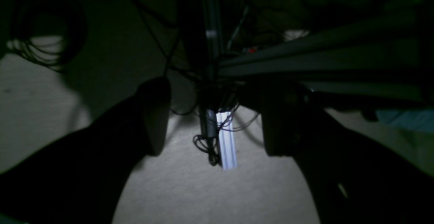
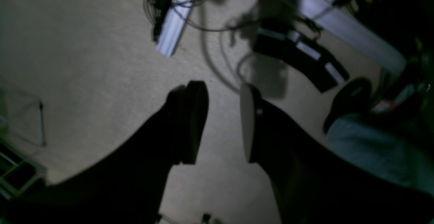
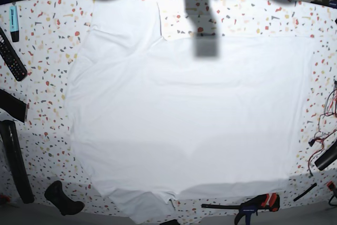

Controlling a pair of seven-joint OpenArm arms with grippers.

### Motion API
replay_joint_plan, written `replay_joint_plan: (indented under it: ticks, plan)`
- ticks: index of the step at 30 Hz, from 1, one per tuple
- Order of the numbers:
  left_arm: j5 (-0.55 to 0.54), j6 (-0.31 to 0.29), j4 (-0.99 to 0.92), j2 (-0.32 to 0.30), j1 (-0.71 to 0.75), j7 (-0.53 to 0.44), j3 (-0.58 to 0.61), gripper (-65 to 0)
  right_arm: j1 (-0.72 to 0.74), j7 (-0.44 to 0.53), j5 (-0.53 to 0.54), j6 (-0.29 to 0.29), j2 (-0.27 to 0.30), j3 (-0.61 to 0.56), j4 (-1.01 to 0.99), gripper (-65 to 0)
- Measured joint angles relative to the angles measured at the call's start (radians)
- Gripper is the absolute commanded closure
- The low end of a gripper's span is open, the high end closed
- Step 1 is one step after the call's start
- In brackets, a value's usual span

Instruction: Fold the T-shirt properly

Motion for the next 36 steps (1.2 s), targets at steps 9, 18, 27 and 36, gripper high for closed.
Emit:
replay_joint_plan:
  ticks: [9,18,27,36]
  plan:
    - [-0.005,0.090,0.492,-0.033,0.305,0.063,-0.020,-39.1,-0.187,-0.168,0.000,0.002,0.088,0.172,0.409,-20.6]
    - [-0.005,0.082,0.863,-0.034,0.317,0.509,-0.026,-39.1,-0.170,-0.394,-0.006,0.034,0.089,0.288,0.759,-20.6]
    - [-0.001,0.036,1.049,-0.037,0.142,0.591,-0.027,-39.1,-0.014,-0.437,-0.207,0.077,0.089,0.288,0.849,-21.0]
    - [0.224,-0.042,1.039,-0.244,-0.019,0.591,-0.026,-44.5,0.006,-0.428,-0.310,0.163,0.245,0.287,0.848,-35.6]
